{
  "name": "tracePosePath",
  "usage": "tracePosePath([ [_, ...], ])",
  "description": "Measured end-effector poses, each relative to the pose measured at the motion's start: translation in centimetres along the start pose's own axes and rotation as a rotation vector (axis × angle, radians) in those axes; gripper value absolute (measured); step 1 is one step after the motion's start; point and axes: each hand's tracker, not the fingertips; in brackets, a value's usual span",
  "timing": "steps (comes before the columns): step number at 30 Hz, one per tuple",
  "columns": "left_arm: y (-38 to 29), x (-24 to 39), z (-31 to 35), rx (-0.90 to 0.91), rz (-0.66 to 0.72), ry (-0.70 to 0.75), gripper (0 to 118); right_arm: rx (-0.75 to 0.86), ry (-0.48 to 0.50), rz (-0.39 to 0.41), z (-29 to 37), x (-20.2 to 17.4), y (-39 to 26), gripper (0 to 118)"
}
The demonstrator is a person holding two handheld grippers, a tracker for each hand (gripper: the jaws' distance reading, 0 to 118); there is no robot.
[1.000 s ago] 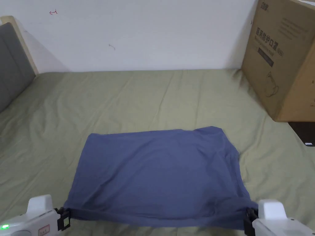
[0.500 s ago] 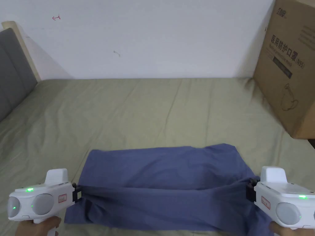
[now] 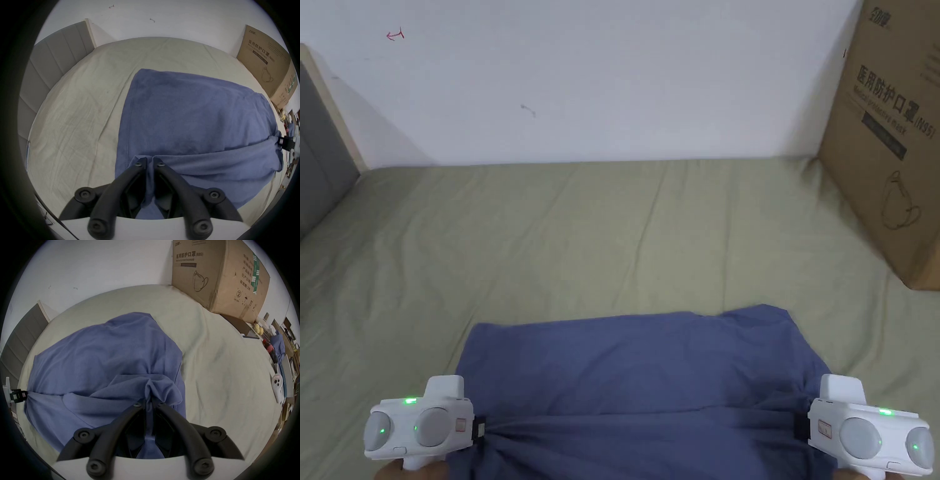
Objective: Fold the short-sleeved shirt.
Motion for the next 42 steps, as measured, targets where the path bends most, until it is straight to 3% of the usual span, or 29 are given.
tracePosePath([
  [1, 0.2, -0.2, 1.0, 0.015, 0.019, -0.011, 43, 0.021, 0.007, 0.004, 0.7, 0.1, 0.1, 20],
  [2, 0.3, -0.3, 2.0, 0.048, 0.035, -0.026, 71, 0.056, 0.01, 0.012, 2.1, 0.0, 0.3, 50],
  [3, 0.4, -0.3, 3.2, 0.081, 0.046, -0.049, 89, 0.095, 0.019, 0.024, 3.5, -0.2, 0.5, 72],
  [4, 0.5, -0.3, 4.5, 0.117, 0.058, -0.067, 101, 0.138, 0.026, 0.034, 4.9, 0.0, 0.7, 87],
  [5, 0.8, -0.6, 6.1, 0.153, 0.071, -0.083, 105, 0.182, 0.049, 0.039, 6.6, 0.2, 1.0, 94],
  [12, -0.2, -0.6, 18.7, 0.491, 0.141, -0.147, 105, 0.524, 0.081, 0.114, 20.3, -0.6, 1.6, 94],
  [17, -3.3, 0.5, 24.7, 0.678, 0.098, -0.078, 104, 0.686, 0.071, 0.123, 26.9, -1.4, -0.8, 94],
  [19, -4.8, 1.0, 26.1, 0.736, 0.078, -0.048, 101, 0.721, 0.073, 0.123, 28.6, -2.2, -2.0, 93],
  [22, -7.0, 1.6, 27.2, 0.795, 0.041, -0.028, 70, 0.768, 0.05, 0.128, 30.2, -3.0, -3.8, 82],
  [24, -8.1, 2.0, 27.7, 0.804, 0.033, -0.033, 29, 0.791, 0.035, 0.145, 31.0, -3.8, -4.9, 58],
  [25, -8.5, 2.1, 27.7, 0.816, 0.028, -0.043, 7, 0.798, 0.036, 0.15, 31.2, -4.0, -5.2, 36],
  [26, -9.0, 2.3, 27.8, 0.822, 0.023, -0.046, 0, 0.798, 0.039, 0.151, 31.4, -4.1, -5.4, 2],
  [35, -8.7, 2.2, 26.9, 0.759, 0.002, -0.069, 0, 0.801, 0.061, 0.138, 30.7, -4.2, -4.7, 0],
  [42, -4.6, -0.1, 19.6, 0.44, 0.016, -0.115, 0, 0.774, 0.061, 0.145, 29.0, -4.3, -3.5, 0],
])
